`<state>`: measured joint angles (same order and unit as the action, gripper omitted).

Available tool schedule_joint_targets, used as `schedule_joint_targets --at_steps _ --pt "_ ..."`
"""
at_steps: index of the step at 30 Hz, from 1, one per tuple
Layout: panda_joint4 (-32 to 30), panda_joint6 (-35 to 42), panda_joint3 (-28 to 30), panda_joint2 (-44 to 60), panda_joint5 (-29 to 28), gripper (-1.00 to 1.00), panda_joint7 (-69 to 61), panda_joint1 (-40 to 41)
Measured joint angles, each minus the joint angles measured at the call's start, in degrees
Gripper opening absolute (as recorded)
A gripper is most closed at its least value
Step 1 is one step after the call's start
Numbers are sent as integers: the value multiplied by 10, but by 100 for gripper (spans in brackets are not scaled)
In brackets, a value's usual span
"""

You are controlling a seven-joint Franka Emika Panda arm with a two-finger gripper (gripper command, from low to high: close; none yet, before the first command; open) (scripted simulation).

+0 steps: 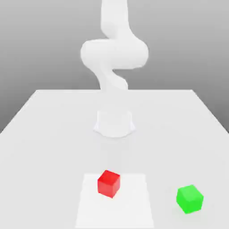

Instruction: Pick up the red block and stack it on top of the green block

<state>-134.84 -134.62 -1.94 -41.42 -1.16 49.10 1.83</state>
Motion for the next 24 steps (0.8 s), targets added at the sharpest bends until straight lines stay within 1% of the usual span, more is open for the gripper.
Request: schedule_joint_targets --at_steps 6,12,15,18,20,24 --pt "-82 -78 -39 127 -30 0 90 45" --pt "-164 -157 -56 256 -45 0 169 77" --pt "-210 -202 -56 326 -35 0 200 84" --pt "-251 -245 -55 388 0 0 210 81" --pt "-257 -271 -55 420 6 0 215 82" --pt "-250 -323 -42 481 -13 0 231 74"
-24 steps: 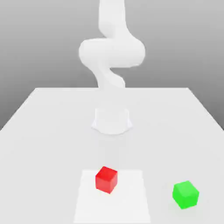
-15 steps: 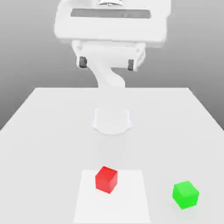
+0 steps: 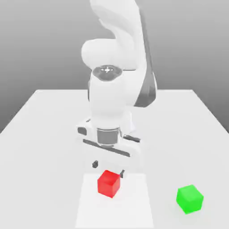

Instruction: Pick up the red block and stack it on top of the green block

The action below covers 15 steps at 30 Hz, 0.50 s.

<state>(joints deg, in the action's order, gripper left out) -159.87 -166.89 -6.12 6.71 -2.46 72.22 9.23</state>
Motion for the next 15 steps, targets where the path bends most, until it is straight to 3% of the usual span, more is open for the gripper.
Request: schedule_joint_targets --at_steps 3,4,10,15 --pt "6 -40 20 48 -22 0 16 -15" --pt "7 -52 27 62 -26 -100 18 -21" --pt "8 -59 31 69 -30 -100 21 -24" --pt "1 -10 10 11 -3 -100 3 -10"
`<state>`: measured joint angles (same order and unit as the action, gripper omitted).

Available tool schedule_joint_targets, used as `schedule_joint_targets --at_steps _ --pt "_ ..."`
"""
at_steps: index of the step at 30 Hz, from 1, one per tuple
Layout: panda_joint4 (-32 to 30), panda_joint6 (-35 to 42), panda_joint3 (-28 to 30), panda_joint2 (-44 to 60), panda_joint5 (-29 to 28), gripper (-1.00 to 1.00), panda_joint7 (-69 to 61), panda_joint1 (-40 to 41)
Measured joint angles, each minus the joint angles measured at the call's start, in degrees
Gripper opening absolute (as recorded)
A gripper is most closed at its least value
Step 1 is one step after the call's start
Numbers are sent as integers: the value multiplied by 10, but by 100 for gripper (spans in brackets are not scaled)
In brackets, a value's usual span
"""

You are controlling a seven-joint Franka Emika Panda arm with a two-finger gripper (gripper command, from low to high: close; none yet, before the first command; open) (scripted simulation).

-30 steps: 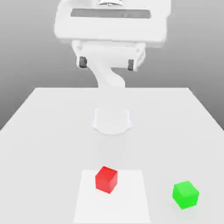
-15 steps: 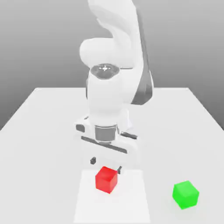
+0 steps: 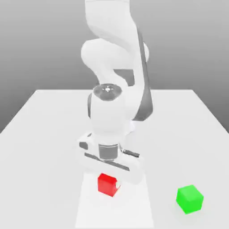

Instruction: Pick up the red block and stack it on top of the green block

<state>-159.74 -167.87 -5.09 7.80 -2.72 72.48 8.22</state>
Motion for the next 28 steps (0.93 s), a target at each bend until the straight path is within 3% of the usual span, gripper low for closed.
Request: schedule_joint_targets --at_steps 5,9,17,24,25,28 --pt "-12 64 -8 -75 26 -100 -20 1" --pt "26 103 -72 -69 22 -100 30 35" --pt "143 179 -153 -28 -6 -100 185 -128" --pt "166 113 -124 63 -77 -100 256 -160" --pt "166 102 -117 76 -89 100 264 -166" --pt "166 102 -117 76 -89 100 264 -166"
